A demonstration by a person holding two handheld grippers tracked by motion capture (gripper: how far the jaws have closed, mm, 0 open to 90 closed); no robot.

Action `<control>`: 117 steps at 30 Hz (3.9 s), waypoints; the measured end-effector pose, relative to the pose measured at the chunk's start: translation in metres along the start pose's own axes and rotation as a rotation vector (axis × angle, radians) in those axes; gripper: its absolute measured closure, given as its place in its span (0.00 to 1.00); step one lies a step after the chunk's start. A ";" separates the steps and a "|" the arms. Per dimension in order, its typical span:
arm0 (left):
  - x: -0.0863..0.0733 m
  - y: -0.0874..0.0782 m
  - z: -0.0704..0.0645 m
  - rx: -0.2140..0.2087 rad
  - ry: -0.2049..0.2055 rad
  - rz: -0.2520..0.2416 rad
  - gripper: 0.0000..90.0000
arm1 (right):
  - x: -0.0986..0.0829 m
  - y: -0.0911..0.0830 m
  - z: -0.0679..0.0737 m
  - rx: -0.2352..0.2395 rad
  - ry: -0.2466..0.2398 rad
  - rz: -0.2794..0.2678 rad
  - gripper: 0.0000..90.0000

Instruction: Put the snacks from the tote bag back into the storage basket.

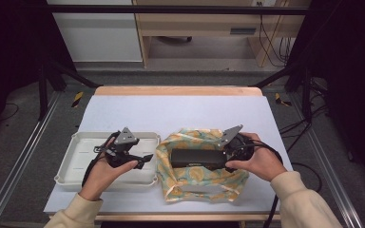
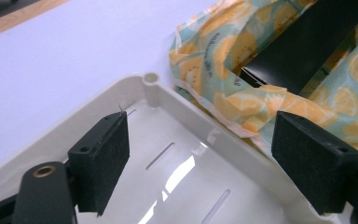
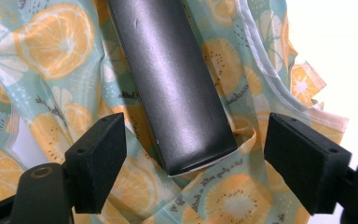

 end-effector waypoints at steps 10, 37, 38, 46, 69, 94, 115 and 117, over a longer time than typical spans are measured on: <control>-0.005 -0.014 0.017 0.022 -0.010 -0.006 0.18 | 0.001 0.004 -0.001 0.027 -0.040 0.019 0.34; -0.023 -0.025 0.025 0.045 -0.025 0.056 0.18 | 0.007 0.049 -0.013 0.167 -0.130 0.212 0.40; -0.023 -0.024 0.025 0.046 -0.021 0.057 0.18 | 0.007 0.050 -0.013 0.169 -0.141 0.209 0.41; -0.023 -0.024 0.024 0.039 -0.017 0.063 0.19 | 0.002 0.044 -0.012 0.182 -0.172 0.194 0.48; -0.026 -0.030 0.033 0.026 -0.030 0.069 0.18 | -0.002 0.004 -0.002 0.096 -0.185 0.045 0.48; -0.009 -0.004 0.029 -0.060 0.088 0.161 0.13 | 0.014 -0.027 -0.006 0.071 -0.152 0.021 0.48; 0.018 -0.032 0.044 -0.109 0.248 0.224 0.09 | 0.057 -0.028 0.005 0.116 -0.177 0.021 0.48; 0.017 -0.034 0.045 -0.115 0.270 0.230 0.09 | 0.059 -0.025 0.005 0.118 -0.186 0.034 0.48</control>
Point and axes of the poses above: each handheld gripper's, and its own axes: y roughly forward along the jaws, x roughly out of its top, z roughly to its left, the point moved 3 cm from there along y, roughly forward along the jaws, and after that the axes turned 4 degrees about x, right-handed, at the moved point
